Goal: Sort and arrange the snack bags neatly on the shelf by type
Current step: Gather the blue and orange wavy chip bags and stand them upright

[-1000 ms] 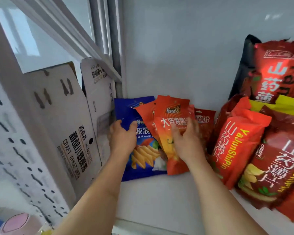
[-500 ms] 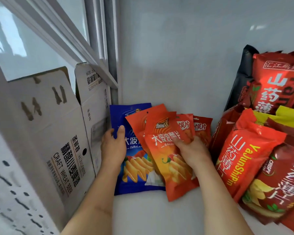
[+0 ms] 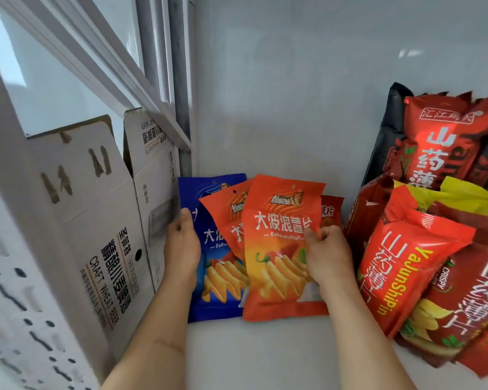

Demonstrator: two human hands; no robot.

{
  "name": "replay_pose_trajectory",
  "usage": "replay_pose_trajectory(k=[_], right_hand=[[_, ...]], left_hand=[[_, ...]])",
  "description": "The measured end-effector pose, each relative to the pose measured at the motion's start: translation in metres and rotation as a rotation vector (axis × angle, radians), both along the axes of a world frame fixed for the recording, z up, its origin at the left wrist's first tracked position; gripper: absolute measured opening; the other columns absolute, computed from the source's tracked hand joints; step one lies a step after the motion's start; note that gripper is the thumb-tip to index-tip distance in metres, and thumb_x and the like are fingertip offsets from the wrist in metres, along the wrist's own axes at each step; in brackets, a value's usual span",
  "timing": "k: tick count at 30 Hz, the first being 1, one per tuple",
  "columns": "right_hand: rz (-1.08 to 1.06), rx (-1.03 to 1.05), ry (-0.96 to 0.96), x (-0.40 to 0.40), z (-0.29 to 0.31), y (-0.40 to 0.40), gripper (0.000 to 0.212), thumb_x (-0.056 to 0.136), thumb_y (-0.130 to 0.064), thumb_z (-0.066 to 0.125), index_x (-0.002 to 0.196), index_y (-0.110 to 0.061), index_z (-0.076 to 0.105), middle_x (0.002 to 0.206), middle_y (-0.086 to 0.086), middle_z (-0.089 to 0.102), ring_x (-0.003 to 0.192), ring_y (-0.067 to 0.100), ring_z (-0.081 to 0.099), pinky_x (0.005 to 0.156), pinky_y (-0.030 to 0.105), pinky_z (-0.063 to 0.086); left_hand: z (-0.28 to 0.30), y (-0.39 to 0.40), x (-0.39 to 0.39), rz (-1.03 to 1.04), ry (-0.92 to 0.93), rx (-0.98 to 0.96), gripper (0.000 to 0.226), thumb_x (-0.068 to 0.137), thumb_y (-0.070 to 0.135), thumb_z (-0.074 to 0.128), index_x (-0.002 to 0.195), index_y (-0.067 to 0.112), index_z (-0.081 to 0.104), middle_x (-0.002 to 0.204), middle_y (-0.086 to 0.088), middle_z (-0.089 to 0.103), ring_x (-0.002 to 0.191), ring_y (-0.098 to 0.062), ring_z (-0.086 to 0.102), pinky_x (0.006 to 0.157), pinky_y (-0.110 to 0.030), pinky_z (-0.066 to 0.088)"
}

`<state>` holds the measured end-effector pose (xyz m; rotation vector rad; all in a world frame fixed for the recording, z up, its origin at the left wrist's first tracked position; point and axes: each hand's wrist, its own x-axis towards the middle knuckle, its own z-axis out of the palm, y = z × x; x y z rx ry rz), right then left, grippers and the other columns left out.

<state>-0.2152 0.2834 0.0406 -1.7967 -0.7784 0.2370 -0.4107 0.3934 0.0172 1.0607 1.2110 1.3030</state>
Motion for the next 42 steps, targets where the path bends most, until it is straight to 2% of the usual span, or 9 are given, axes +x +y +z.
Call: replay_pose_trajectory(k=[7,13,17,22,26,30,34,39,42], right_hand=[[-0.024,0.138,0.177,-0.012,-0.008,-0.006,0.017,0.097,-0.028,0.058,0.101,-0.012,0.06,0.09,-0.001,0.067,0.08,0.017,0.064,0.07,0.029,0.048],[0.065,-0.195,-0.044,-0.007,-0.002,0.017,0.032,0.095,-0.038,0.053,0.112,-0.014,0.064,0.112,0.007,0.068,0.108,0.033,0.062,0.095,0.041,0.049],[0.078,-0.343,-0.076,-0.007,-0.004,0.023,0.042,0.096,-0.041,0.049,0.127,-0.012,0.053,0.13,0.014,0.06,0.122,0.036,0.054,0.105,0.045,0.04],[0.047,-0.304,-0.072,-0.005,-0.01,0.021,0.03,0.097,-0.039,0.051,0.112,-0.014,0.058,0.116,0.011,0.066,0.109,0.034,0.06,0.089,0.038,0.046],[-0.058,-0.257,-0.009,-0.002,-0.01,0.015,0.026,0.099,-0.035,0.051,0.11,-0.012,0.056,0.111,0.01,0.065,0.105,0.034,0.061,0.076,0.031,0.037],[-0.039,-0.294,0.008,0.002,-0.012,0.018,0.039,0.096,-0.044,0.048,0.116,-0.013,0.061,0.112,0.008,0.067,0.104,0.034,0.063,0.082,0.035,0.044],[0.036,-0.35,0.018,0.003,-0.014,0.021,0.057,0.089,-0.06,0.05,0.121,-0.015,0.064,0.121,0.009,0.066,0.112,0.035,0.06,0.097,0.041,0.047],[0.202,-0.223,0.209,0.003,-0.013,0.021,0.029,0.089,-0.036,0.067,0.108,-0.014,0.072,0.113,0.004,0.071,0.103,0.026,0.065,0.099,0.038,0.048],[0.212,-0.173,0.196,0.001,-0.012,0.018,0.02,0.092,-0.032,0.064,0.104,-0.017,0.071,0.106,0.0,0.071,0.1,0.023,0.065,0.098,0.039,0.049]], left_hand=[[0.008,-0.01,0.0,-0.02,-0.024,0.007,0.052,0.104,0.054,0.032,0.138,0.019,0.05,0.119,0.002,0.061,0.1,-0.014,0.059,0.068,-0.025,0.042],[0.005,-0.013,-0.002,-0.006,-0.004,-0.027,0.061,0.1,0.063,0.03,0.138,0.021,0.053,0.131,-0.004,0.064,0.117,-0.023,0.061,0.099,-0.04,0.048],[0.003,-0.012,-0.003,-0.008,-0.001,-0.057,0.067,0.096,0.071,0.03,0.133,0.023,0.058,0.124,-0.004,0.069,0.109,-0.022,0.066,0.099,-0.046,0.051],[0.006,-0.013,-0.004,-0.02,-0.086,-0.052,0.038,0.103,0.051,0.041,0.123,0.022,0.056,0.11,0.004,0.067,0.09,-0.008,0.064,0.071,-0.025,0.049],[0.002,-0.009,-0.006,-0.083,-0.126,-0.082,0.049,0.093,0.022,0.07,0.137,0.019,0.049,0.108,-0.005,0.073,0.091,-0.023,0.074,0.082,-0.043,0.06],[-0.002,-0.003,-0.005,-0.119,-0.059,-0.077,0.033,0.087,0.009,0.075,0.116,0.016,0.063,0.106,-0.01,0.075,0.09,-0.028,0.074,0.072,-0.038,0.06],[0.0,-0.002,-0.007,-0.124,-0.026,-0.049,0.009,0.092,0.013,0.07,0.098,0.02,0.067,0.093,-0.006,0.075,0.082,-0.024,0.073,0.069,-0.035,0.058],[0.001,0.001,-0.013,-0.078,0.04,0.027,0.004,0.097,0.029,0.064,0.095,0.029,0.068,0.097,-0.003,0.076,0.089,-0.025,0.073,0.086,-0.049,0.058],[0.001,0.001,-0.014,-0.088,0.038,0.05,0.009,0.099,0.033,0.061,0.102,0.027,0.067,0.1,-0.004,0.076,0.09,-0.024,0.073,0.085,-0.047,0.059]])
